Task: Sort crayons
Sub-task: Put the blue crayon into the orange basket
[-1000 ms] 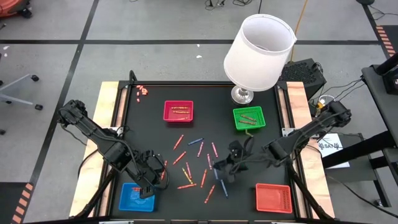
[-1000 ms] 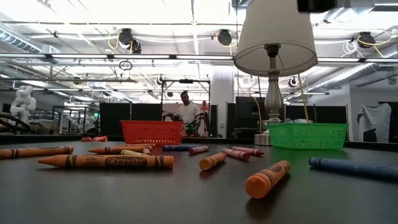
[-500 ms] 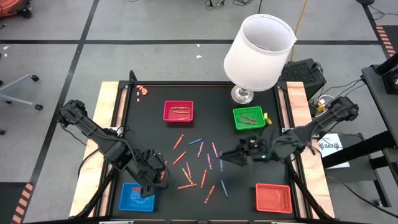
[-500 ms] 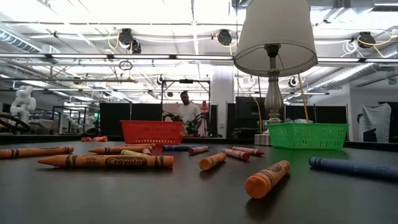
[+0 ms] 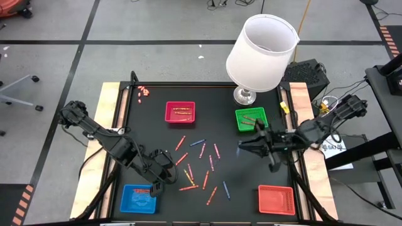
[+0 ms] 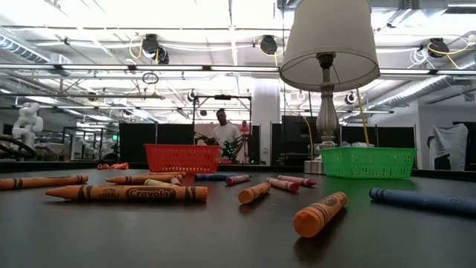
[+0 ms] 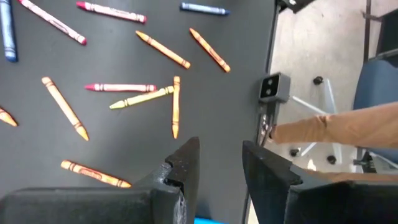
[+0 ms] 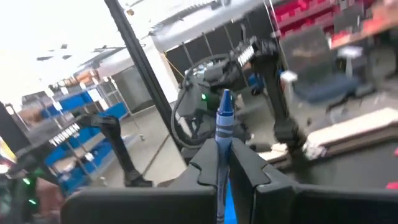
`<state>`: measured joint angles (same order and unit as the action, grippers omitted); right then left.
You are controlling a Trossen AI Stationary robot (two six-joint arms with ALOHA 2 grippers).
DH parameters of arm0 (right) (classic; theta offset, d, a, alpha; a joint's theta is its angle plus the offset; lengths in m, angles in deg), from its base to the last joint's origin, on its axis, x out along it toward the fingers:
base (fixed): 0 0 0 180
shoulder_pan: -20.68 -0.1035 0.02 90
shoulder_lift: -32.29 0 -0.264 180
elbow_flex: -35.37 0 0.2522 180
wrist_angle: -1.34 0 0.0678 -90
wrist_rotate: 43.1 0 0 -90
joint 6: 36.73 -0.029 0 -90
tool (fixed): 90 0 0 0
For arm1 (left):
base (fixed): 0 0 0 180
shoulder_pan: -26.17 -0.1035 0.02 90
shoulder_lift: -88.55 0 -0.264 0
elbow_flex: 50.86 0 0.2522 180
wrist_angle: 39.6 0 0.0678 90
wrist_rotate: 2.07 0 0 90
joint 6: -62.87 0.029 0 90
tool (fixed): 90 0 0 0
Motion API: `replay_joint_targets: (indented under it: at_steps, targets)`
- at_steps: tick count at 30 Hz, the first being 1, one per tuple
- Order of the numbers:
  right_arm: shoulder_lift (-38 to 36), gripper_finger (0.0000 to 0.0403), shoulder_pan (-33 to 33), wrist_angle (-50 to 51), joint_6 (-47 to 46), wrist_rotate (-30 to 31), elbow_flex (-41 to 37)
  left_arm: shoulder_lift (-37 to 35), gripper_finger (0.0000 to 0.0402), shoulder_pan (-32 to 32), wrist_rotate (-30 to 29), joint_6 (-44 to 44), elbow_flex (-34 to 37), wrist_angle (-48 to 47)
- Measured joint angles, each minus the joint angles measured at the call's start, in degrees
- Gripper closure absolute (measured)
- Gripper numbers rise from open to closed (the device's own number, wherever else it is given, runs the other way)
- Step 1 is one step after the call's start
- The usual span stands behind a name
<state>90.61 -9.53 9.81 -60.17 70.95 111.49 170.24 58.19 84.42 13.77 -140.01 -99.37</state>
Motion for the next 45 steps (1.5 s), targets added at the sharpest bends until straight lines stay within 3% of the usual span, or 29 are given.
replay_joint_targets:
  at_steps: [7,28,45]
  targets:
    - [-4.08,0.0403,0.00,0.02,10.93,-0.06,0.00,0.00,0.0282,-2.63,-0.02,0.06,0.00,0.21]
    - [-12.20,0.0403,0.00,10.44,18.65,-1.85,0.02,0.00,0.0282,-10.09,-2.14,0.57,0.00,0.65]
    - [-17.11,0.0403,0.00,11.00,29.08,-4.76,0.02,0.00,0.0282,-13.22,-2.99,1.84,0.00,4.23]
